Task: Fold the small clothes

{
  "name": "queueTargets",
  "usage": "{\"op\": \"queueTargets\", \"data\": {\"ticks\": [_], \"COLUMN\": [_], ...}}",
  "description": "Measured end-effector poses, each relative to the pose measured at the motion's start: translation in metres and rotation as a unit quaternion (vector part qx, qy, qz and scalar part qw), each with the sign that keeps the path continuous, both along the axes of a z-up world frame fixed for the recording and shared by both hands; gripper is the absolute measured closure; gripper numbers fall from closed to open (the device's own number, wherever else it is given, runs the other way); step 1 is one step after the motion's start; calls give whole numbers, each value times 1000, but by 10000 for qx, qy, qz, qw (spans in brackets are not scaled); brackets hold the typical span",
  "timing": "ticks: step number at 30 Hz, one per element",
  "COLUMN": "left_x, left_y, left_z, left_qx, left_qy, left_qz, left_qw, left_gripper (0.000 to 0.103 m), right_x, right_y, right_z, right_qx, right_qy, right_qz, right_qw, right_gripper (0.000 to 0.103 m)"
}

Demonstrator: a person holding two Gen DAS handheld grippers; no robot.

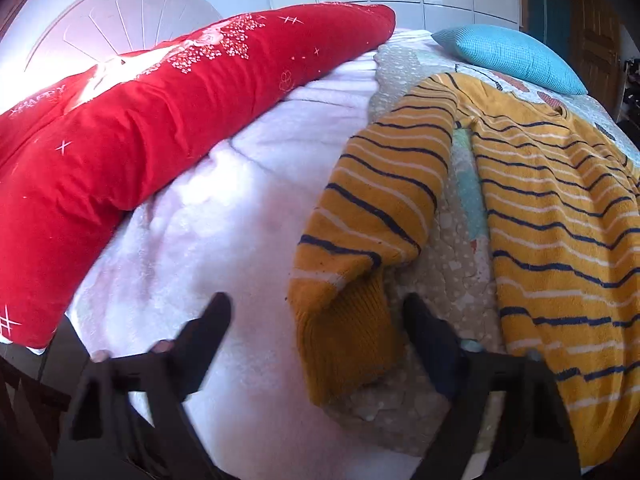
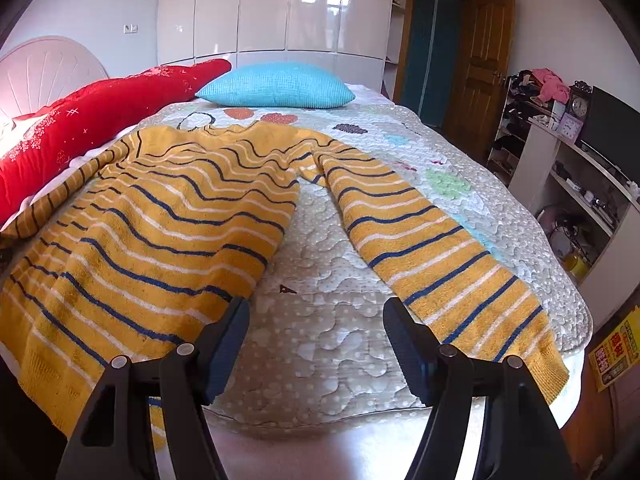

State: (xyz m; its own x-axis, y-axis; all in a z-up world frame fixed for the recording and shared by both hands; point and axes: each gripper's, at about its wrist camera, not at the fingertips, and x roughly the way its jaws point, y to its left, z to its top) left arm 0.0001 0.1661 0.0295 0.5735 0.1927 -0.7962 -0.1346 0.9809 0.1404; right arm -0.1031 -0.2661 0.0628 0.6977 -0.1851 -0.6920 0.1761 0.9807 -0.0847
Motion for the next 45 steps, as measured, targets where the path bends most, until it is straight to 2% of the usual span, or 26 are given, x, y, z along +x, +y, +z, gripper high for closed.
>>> {"op": "queueTargets", "data": {"ticks": [1, 3, 6, 8, 9, 11, 14, 18, 20, 23, 26, 27, 28, 31, 33, 34, 35, 36, 37, 39, 42, 45], "left_x": [6, 10, 14, 16, 17, 14, -4, -41, -55, -66, -70, -69, -68, -58, -50, -48, -46, -45, -46, -50, -65, -85], "left_y": [4, 24, 61, 88, 102, 120, 125, 102, 79, 34, -12, -25, -38, -69, -81, -85, -88, -91, -94, -92, -87, -82], "left_z": [-2, 0, 16, 22, 22, 23, 26, 29, 32, 35, 36, 34, 32, 22, 13, 7, 2, -1, -2, 3, 19, 27], "left_qx": [-118, -460, -162, -86, -116, -298, -350, -889, -1195, -1299, -1503, -1548, -1547, -1505, -1437, -1428, -1386, -1231, -1044, -1148, -1196, -1152], "left_qy": [138, 34, -252, -267, -255, -214, -273, -314, -348, -329, -338, -357, -350, -229, -31, 114, 234, 324, 364, 376, 332, 291], "left_qz": [80, 415, 1145, 1585, 1767, 1970, 2019, 1676, 1281, 595, -204, -445, -632, -1100, -1169, -1157, -1114, -1035, -969, -915, -813, -750], "left_qw": [9998, 9981, 9930, 9870, 9839, 9797, 9784, 9813, 9839, 9892, 9878, 9863, 9853, 9822, 9827, 9829, 9838, 9865, 9891, 9884, 9889, 9901], "left_gripper": [93, 94, 94, 93, 89, 80, 78, 73, 70, 60, 45, 34, 29, 29, 29, 32, 40, 68, 83, 96, 100, 100], "right_x": [1, 4, 6, 9, 11, 13, 13, 11, 11, 10, 5, 4, 4, 4, 5, 5, 6, 7, 8, 5, -9, -25], "right_y": [2, 6, 7, 4, 2, -1, -3, 1, 5, 15, 26, 30, 32, 42, 46, 48, 49, 49, 46, 35, 20, 12], "right_z": [-1, -1, -3, -6, -8, -12, -12, -12, -18, -31, -35, -35, -35, -35, -35, -35, -36, -35, -34, -31, -26, -30], "right_qx": [-20, -105, -148, -79, -11, 200, 750, 1718, 2079, 2334, 2209, 2142, 2102, 2004, 1833, 1740, 1668, 1645, 1705, 2019, 2259, 2317], "right_qy": [34, 76, 146, 216, 251, 292, 304, 316, 441, 624, 630, 630, 646, 700, 691, 673, 681, 686, 686, 698, 757, 883], "right_qz": [21, 63, 93, 47, 10, -37, 122, 609, 775, 820, 826, 849, 873, 931, 946, 963, 979, 1002, 1025, 1017, 976, 879], "right_qw": [10000, 9999, 9997, 9997, 9997, 9994, 9966, 9827, 9741, 9669, 9697, 9710, 9716, 9728, 9760, 9777, 9787, 9789, 9776, 9716, 9663, 9648], "right_gripper": [29, 29, 29, 29, 29, 29, 29, 29, 29, 29, 29, 28, 28, 28, 33, 47, 63, 77, 81, 91, 97, 98]}}
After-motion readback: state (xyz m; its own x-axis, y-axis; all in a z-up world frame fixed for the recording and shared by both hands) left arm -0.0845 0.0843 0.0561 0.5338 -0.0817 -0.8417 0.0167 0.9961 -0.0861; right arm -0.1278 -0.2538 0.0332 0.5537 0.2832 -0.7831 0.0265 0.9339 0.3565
